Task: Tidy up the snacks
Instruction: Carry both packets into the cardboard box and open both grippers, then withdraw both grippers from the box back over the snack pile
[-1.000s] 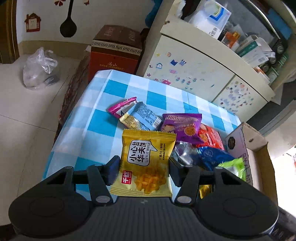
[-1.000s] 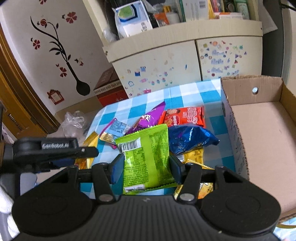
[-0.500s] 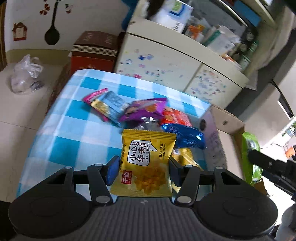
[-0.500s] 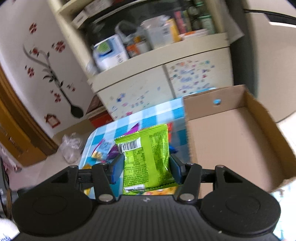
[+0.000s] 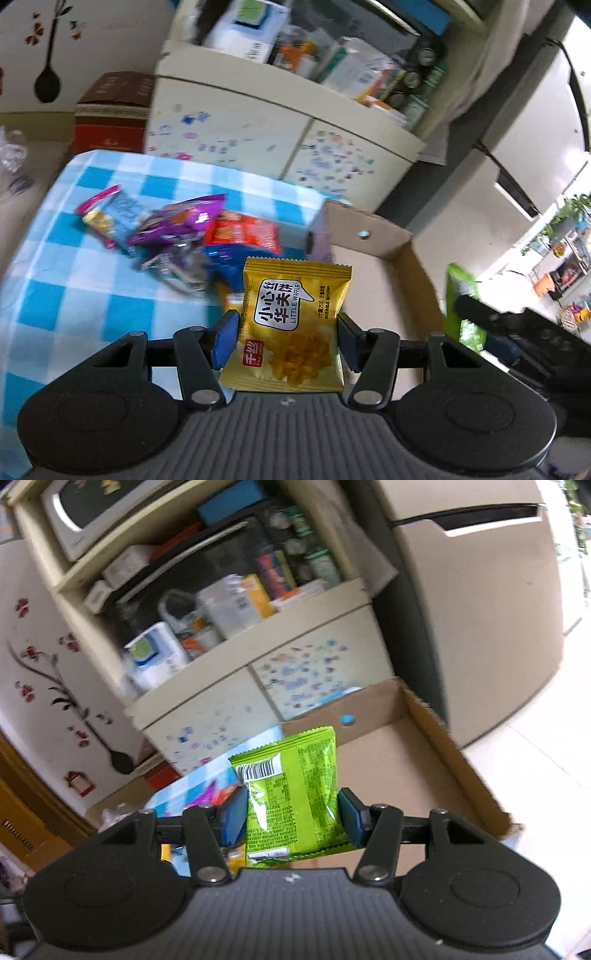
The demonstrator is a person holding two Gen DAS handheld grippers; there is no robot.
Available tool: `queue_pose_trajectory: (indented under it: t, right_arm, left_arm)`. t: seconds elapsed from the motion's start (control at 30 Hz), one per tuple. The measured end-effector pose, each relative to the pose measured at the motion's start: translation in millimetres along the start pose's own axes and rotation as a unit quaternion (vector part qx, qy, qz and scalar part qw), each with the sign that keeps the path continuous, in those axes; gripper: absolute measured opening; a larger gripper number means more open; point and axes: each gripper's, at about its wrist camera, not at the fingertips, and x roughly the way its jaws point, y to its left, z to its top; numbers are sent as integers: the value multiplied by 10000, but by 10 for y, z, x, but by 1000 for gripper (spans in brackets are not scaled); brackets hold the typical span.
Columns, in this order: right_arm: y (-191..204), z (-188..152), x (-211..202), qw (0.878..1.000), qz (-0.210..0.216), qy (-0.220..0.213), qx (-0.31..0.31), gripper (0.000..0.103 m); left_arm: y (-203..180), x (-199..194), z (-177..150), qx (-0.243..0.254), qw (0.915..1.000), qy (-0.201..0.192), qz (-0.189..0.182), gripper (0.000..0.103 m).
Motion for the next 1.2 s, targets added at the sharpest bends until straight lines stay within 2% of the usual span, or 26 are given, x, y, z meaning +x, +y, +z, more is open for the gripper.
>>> queue_pose_trajectory:
  t: [0.2, 0.7, 0.73, 0.8, 0.9, 1.03, 1.13, 1.2]
  right_arm:
    - [-180, 36, -19, 9993, -23, -93, 372, 54]
    - [-533, 112, -18, 9935, -157, -280, 1095, 57]
    - [-549, 116, -24, 9930, -151, -305, 1131, 57]
    - [-573, 131, -27, 9922, -113, -341, 1195, 58]
    - [-616, 141, -50, 9902, -119, -428, 1321, 66]
    - [-634, 152, -58, 9887, 16, -463, 1423, 77]
    - [-571, 150, -55, 9908, 93, -473, 1262, 77]
    - [-516, 152, -67, 9921, 139, -536, 1129, 77]
  left_arm:
    - [-333, 129, 19, 98, 9996, 60, -245, 61]
    - [-939, 699, 19, 373, 9974, 473, -390, 62]
    - [-972, 722, 15, 406, 9974, 471, -367, 63]
    - [-1030, 754, 17, 462, 9972, 481, -348, 75]
    - [-1060, 720, 21, 520, 9974, 391, -295, 84]
    - [-999, 619, 59, 565, 9979, 244, -216, 87]
    - [-915, 532, 108, 699, 9974, 168, -49, 89]
    - [-821, 451, 147, 696, 9975, 95, 45, 94]
